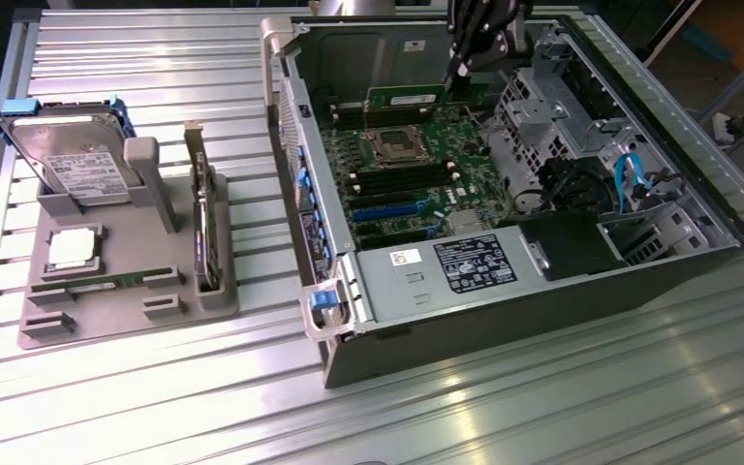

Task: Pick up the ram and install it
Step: 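Pick up the ram and move it above insertion slot, then insert the ram into the slot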

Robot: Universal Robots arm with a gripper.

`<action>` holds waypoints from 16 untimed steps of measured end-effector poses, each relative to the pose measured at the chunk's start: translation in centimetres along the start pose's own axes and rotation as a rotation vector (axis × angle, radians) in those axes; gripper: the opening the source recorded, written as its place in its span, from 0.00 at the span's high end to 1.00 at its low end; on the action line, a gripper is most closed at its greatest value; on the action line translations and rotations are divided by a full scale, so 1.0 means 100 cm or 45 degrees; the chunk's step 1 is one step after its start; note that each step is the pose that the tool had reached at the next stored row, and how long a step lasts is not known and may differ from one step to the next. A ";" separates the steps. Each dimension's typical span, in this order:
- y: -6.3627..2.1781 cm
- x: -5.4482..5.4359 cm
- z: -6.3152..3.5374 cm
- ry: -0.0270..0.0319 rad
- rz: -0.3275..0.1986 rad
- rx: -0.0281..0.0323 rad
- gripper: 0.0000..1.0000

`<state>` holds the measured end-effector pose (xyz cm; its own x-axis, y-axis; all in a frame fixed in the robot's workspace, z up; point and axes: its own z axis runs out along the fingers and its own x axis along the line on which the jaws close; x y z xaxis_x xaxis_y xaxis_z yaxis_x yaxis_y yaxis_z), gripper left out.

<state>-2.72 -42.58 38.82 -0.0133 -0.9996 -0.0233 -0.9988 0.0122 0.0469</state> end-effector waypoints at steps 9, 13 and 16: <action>0.0001 0.000 0.0000 -0.0001 0.000 0.0000 0.88; 0.0001 0.000 0.0000 0.0000 0.000 0.0000 0.88; 0.0002 -0.015 0.0018 -0.0001 0.000 0.0001 0.88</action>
<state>-2.73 -41.07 38.68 -0.0135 -0.9996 -0.0233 -0.9988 0.0124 0.0469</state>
